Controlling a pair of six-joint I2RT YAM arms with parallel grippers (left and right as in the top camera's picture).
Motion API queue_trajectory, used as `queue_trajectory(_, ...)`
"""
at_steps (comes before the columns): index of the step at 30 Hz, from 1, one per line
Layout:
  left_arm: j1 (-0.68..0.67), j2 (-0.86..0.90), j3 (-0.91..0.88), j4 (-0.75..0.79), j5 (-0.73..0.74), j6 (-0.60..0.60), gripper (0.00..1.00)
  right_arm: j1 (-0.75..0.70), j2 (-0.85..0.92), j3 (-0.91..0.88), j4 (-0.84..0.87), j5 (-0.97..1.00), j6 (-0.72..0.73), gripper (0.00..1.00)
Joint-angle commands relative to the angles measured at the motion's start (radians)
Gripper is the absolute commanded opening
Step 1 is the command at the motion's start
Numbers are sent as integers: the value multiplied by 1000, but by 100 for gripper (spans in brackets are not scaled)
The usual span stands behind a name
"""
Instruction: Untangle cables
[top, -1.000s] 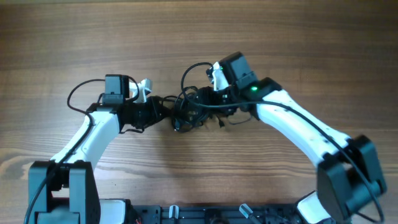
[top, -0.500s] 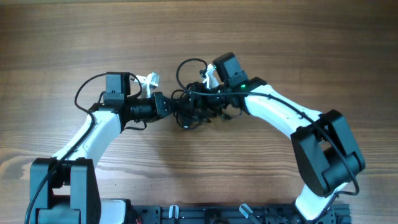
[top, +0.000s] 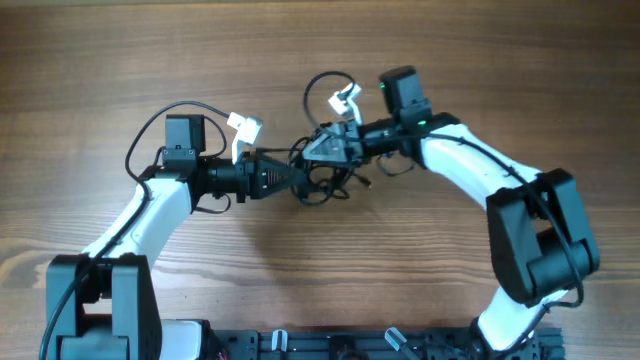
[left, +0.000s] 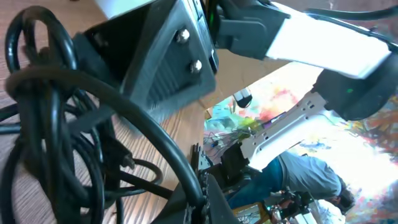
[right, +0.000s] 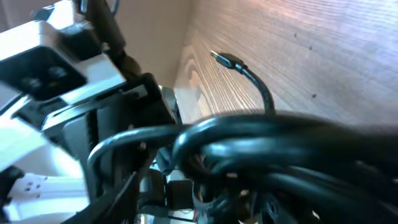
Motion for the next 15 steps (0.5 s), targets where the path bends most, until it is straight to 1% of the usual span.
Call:
queue_trajectory(1,35,-13,7,-5,72,0,4,-62,10,1,0,-214,-255,64)
queue_trajectory(2,47,-13,7,-5,67,-23,4,-71,9,1,5,-303,-308,65)
queue_trajectory(4,63,-13,7,-5,-1,-115,4,-67,8,1,4,-339,-348,66)
queue_trajectory(5,63,-13,7,-5,-87,-228,4,-56,7,1,3,-338,-384,66)
queue_trajectory(6,63,-13,7,-11,-191,-385,4,-43,7,1,0,-323,-411,66)
queue_trajectory(7,63,-13,7,-11,-256,-526,4,-29,5,1,-9,-275,-431,65)
queue_trajectory(9,63,-13,7,17,-266,-652,4,-8,3,1,-16,-211,-439,65)
queue_trajectory(10,63,-13,7,42,-268,-734,4,13,1,1,-32,-160,-472,65)
queue_trajectory(12,63,-13,7,69,-268,-851,4,54,0,1,-73,-66,-525,65)
queue_trajectory(15,63,-13,7,110,-263,-986,4,95,0,1,-105,23,-564,66)
